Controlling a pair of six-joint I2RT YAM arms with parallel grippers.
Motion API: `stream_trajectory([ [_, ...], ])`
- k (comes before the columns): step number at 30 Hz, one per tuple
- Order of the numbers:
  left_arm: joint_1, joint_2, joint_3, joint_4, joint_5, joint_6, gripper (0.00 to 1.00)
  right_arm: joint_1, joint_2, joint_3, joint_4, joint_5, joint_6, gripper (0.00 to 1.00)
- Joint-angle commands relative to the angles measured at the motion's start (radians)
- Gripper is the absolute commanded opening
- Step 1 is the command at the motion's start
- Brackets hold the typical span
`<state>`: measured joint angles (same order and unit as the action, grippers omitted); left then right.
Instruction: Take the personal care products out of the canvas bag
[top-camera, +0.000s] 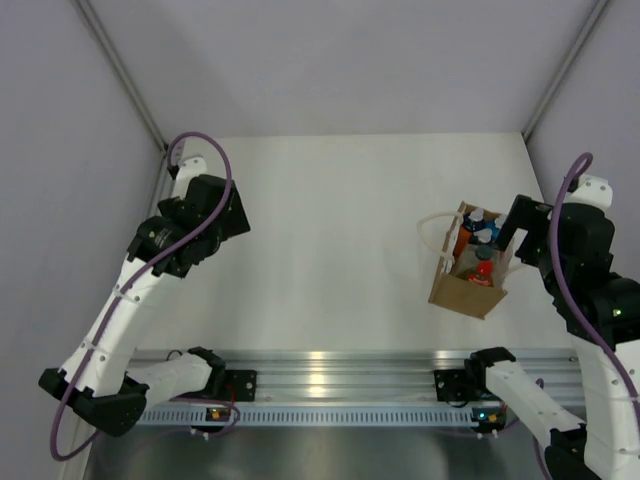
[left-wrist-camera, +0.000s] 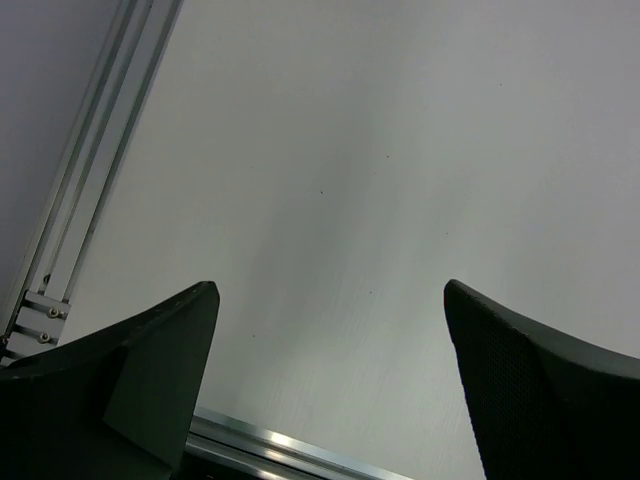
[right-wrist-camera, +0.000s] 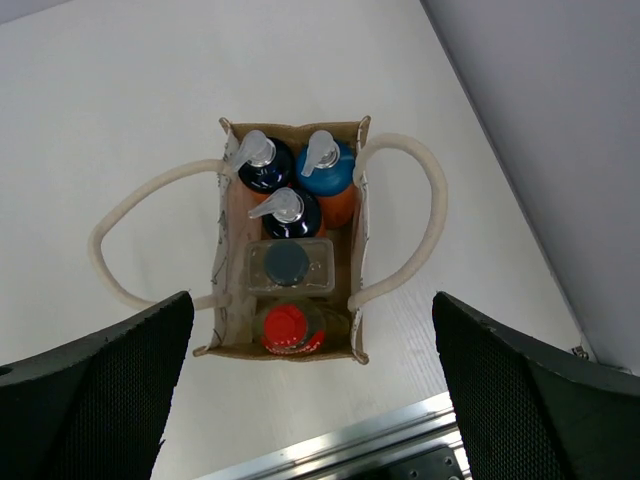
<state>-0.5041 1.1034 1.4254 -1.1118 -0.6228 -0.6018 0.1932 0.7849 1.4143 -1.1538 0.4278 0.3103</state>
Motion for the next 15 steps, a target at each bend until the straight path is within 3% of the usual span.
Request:
stream_trajectory([
  [1,-0.001,-0.010,0.043,-0.005,-0.048,-0.010,0.98,-0.008,0.005,0.003,0.014,0.037,0.013,1.00],
  [8,-0.001,0.004,0.063,-0.005,-0.055,-0.006,0.98,-0.006,0.010,0.003,0.037,0.022,0.018,1.00],
  [15,-0.001,0.056,0.083,-0.003,0.064,-0.023,0.98,-0.009,0.100,0.003,0.032,0.026,0.072,0.99],
])
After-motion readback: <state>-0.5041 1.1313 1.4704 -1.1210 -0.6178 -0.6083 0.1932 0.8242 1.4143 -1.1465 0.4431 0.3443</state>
